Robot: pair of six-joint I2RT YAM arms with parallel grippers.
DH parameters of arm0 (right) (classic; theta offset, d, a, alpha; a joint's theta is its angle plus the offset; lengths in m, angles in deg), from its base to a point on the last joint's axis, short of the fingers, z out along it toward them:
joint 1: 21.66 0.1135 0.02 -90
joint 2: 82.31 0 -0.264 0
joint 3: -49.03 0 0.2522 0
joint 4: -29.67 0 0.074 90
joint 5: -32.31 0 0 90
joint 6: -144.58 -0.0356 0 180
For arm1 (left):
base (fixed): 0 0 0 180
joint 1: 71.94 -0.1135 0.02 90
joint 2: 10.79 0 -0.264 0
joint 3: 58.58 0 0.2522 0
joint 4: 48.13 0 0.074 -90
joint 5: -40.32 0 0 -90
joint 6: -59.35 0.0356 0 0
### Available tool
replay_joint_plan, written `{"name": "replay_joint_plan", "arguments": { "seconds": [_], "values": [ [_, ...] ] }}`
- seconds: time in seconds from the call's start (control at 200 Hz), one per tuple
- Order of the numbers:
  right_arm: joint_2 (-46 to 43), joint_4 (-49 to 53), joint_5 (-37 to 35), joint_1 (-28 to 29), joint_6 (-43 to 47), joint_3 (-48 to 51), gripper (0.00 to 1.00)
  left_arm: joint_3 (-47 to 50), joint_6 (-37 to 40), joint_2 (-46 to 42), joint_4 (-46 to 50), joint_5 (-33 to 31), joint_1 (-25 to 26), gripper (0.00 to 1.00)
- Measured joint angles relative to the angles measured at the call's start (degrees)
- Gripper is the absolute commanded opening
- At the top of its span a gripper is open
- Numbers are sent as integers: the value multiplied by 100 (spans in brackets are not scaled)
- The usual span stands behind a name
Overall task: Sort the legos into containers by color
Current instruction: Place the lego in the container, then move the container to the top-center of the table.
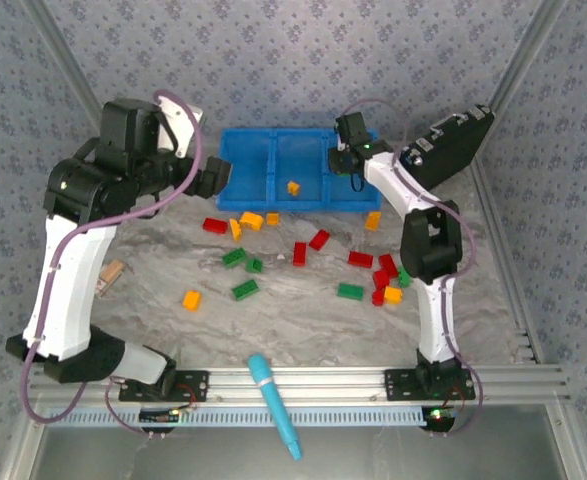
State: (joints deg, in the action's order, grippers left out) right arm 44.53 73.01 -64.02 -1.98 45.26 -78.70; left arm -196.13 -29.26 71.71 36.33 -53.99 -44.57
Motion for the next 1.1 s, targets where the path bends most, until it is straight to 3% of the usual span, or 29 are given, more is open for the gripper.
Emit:
{"name": "replay_joint_plan", "arguments": {
  "seconds": [0.165, 0.355, 0.545, 0.815, 1.1],
  "values": [
    [223, -81, 170, -59, 17, -249, 35, 181, -44, 262, -101, 330, -426, 100],
    [345, -195, 348, -160, 39, -247, 39, 1805, -197, 258, -592, 682, -1373, 100],
    [372, -214, 520, -297, 66, -177, 40, 2616, -243, 619, -876, 852, -1410, 100],
    [505, -367, 767, -404, 105, -177, 54, 3724, -369, 778, -1263, 944, -1453, 100],
    [658, -629, 905, -433, 61, -2, 67, 5812, -1270, 210, -1784, 868, -1451, 98]
  ]
}}
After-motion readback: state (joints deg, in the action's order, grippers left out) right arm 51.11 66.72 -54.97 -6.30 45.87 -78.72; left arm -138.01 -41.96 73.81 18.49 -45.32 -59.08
